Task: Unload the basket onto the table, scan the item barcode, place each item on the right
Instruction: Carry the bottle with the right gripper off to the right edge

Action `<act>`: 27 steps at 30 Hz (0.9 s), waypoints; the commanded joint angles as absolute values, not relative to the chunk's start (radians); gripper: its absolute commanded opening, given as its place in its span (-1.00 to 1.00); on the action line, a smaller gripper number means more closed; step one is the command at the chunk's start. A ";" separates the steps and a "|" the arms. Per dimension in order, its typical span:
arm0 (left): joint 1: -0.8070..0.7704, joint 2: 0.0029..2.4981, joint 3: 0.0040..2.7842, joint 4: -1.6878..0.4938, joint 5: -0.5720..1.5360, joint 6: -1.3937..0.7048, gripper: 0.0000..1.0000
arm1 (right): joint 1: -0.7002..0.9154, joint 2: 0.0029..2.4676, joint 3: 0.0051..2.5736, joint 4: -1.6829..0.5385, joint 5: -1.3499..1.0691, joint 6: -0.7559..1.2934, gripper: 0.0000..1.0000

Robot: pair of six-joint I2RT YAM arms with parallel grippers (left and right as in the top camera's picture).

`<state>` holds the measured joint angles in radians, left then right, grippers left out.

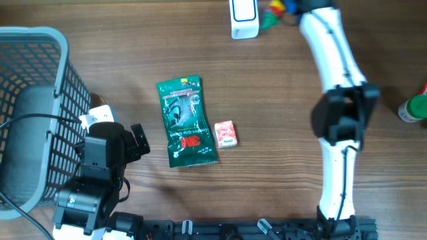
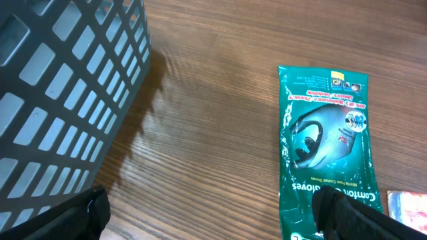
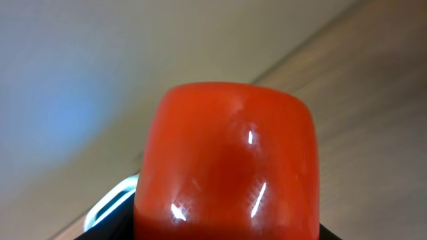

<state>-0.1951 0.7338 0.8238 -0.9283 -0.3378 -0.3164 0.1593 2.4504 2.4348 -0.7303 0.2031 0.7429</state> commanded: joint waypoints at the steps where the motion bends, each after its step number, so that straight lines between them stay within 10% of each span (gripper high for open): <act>1: -0.190 0.728 0.824 -0.926 -0.329 -0.325 1.00 | -0.054 2.299 2.491 -0.931 0.273 0.887 -0.32; 13: -0.190 0.728 0.824 -0.926 -0.329 -0.325 1.00 | -0.646 2.301 2.234 -1.284 0.300 1.354 -0.29; 27: -0.190 0.728 0.824 -0.926 -0.329 -0.325 1.00 | -0.885 2.301 2.056 -1.295 0.241 1.411 0.19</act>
<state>-0.1951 0.7338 0.8238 -0.9279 -0.3382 -0.3164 -0.8650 2.3207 2.0571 -1.2869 0.2470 1.3918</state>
